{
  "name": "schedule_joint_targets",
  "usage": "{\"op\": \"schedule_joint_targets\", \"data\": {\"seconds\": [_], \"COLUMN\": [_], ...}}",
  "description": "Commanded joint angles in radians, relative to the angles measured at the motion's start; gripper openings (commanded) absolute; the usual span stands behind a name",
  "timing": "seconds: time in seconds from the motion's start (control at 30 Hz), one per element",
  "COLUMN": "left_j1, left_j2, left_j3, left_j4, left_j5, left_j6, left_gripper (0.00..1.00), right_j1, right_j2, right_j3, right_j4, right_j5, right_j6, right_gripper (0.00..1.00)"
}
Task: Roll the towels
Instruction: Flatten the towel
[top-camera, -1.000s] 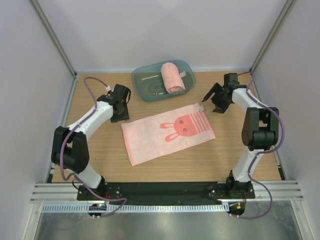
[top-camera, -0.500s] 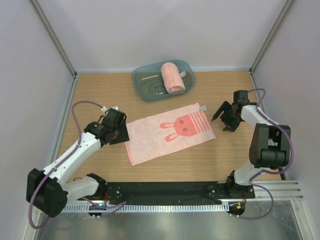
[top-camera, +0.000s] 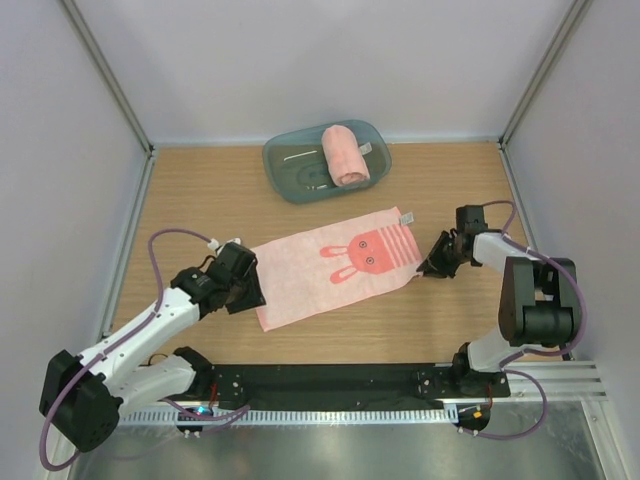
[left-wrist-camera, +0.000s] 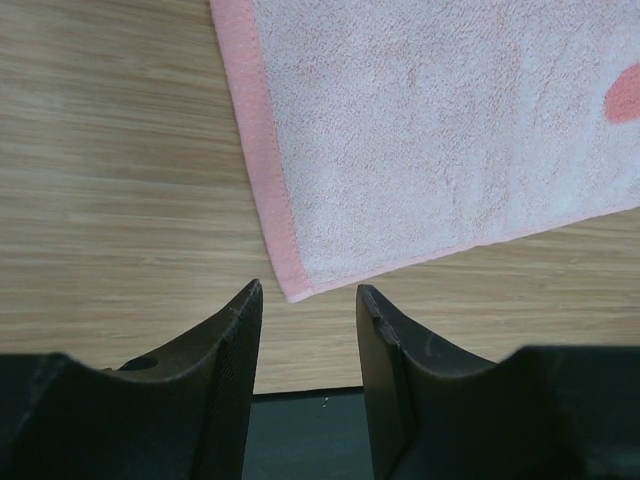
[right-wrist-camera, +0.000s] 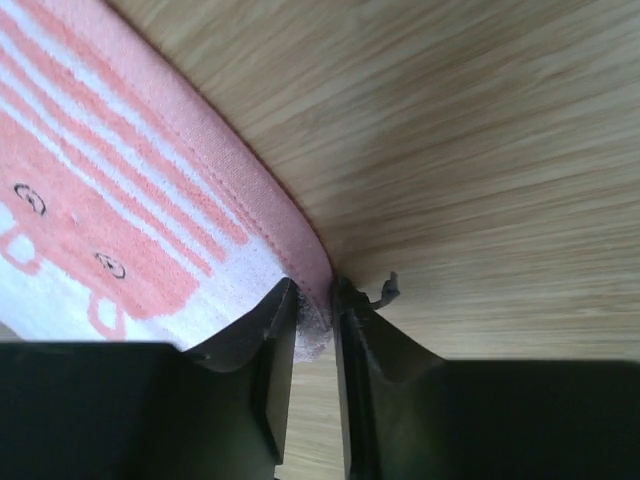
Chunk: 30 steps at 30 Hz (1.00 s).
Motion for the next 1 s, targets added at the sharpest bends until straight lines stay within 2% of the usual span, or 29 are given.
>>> {"op": "schedule_joint_targets", "data": {"seconds": [0.0,0.13,0.3,0.53,0.83,0.93,0.97], "left_j1": [-0.005,-0.005,-0.008,-0.026,-0.026,-0.028,-0.028], "left_j2": [-0.035,-0.039,-0.04,-0.017,0.089,0.115,0.125], "left_j3": [-0.03,-0.056,-0.126,-0.188,-0.205,-0.202,-0.202], "left_j4": [0.038,0.049,0.093,0.124,0.161,0.179,0.187], "left_j5": [0.0,-0.008,0.015,-0.012,-0.09,-0.097,-0.097], "left_j6": [-0.047,-0.067,-0.116,-0.174,-0.2,-0.196,-0.194], "left_gripper": [0.43,0.42,0.39,0.39,0.38,0.31,0.22], "right_j1": [0.042,0.062,0.063,0.102,0.126,0.125,0.123], "right_j2": [-0.026,-0.115,-0.287,-0.426,-0.426,-0.426,-0.429], "right_j3": [-0.079,-0.136,-0.158,-0.165,-0.181,-0.182,-0.184], "right_j4": [0.001,-0.02,-0.116,-0.223,-0.216,-0.215,-0.213], "right_j5": [0.011,0.025,0.04,0.022,0.023,0.02,0.02], "right_j6": [0.022,0.037,0.051,0.045,0.053,0.053,0.053], "right_gripper": [0.24,0.1,0.03,0.03,0.03,0.03,0.03]}}
